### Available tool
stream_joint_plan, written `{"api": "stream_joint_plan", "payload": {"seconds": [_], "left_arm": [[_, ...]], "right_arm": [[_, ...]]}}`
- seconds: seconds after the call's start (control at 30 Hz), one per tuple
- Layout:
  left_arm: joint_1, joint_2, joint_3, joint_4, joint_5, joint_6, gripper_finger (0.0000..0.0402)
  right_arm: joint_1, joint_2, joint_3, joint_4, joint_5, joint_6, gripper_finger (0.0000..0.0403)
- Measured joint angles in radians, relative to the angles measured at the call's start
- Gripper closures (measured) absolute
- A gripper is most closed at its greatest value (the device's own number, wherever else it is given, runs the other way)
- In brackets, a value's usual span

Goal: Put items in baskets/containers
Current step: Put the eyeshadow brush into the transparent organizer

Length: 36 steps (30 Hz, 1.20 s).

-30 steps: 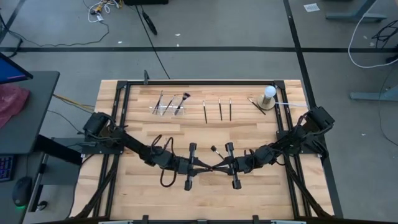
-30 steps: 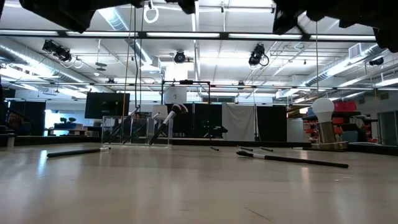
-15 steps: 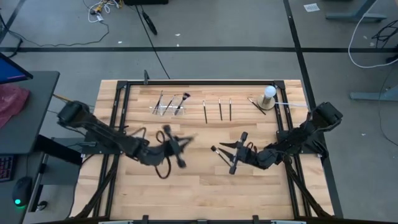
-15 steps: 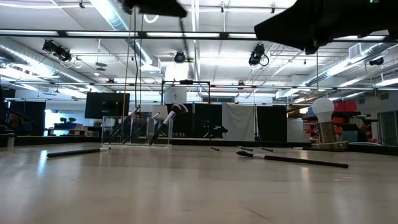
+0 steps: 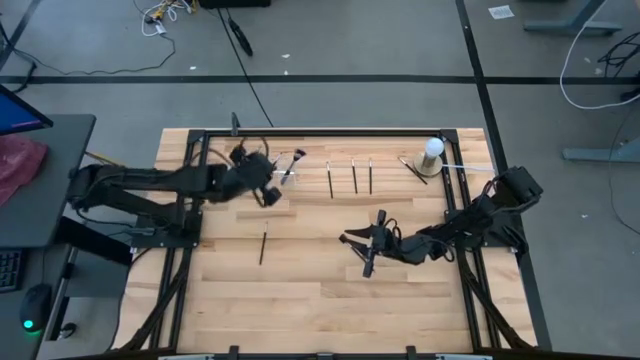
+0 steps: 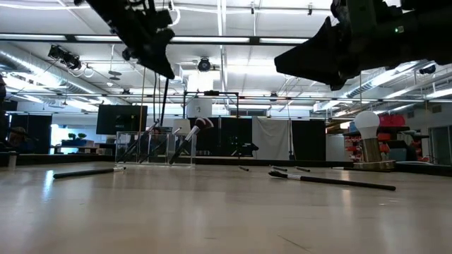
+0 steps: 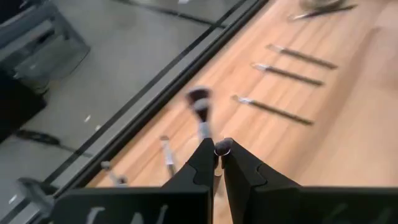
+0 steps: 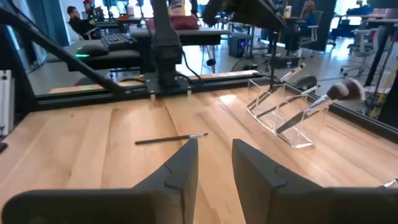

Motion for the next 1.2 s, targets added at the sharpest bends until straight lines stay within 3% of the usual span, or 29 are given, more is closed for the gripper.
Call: {"api": "stream_joint_plan", "payload": {"seconds": [0.23, 0.53, 0.93, 1.2], "left_arm": [[0.159, 0.04, 0.0, -0.042, 0.063, 0.033, 0.0386], [0.244, 0.111, -0.001, -0.049, 0.204, 0.052, 0.0386], [0.294, 0.272, 0.001, -0.043, 0.209, 0.064, 0.0361], [0.294, 0.299, 0.0, 0.021, 0.19, 0.064, 0.0344]], "right_arm": [[-0.002, 0.0, 0.0, 0.001, -0.001, 0.001, 0.03], [-0.002, 0.0, 0.0, -0.003, -0.001, 0.004, 0.03], [-0.002, 0.0, 0.0, -0.006, -0.001, 0.007, 0.03], [-0.002, 0.0, 0.0, -0.007, -0.001, 0.007, 0.03]]}}
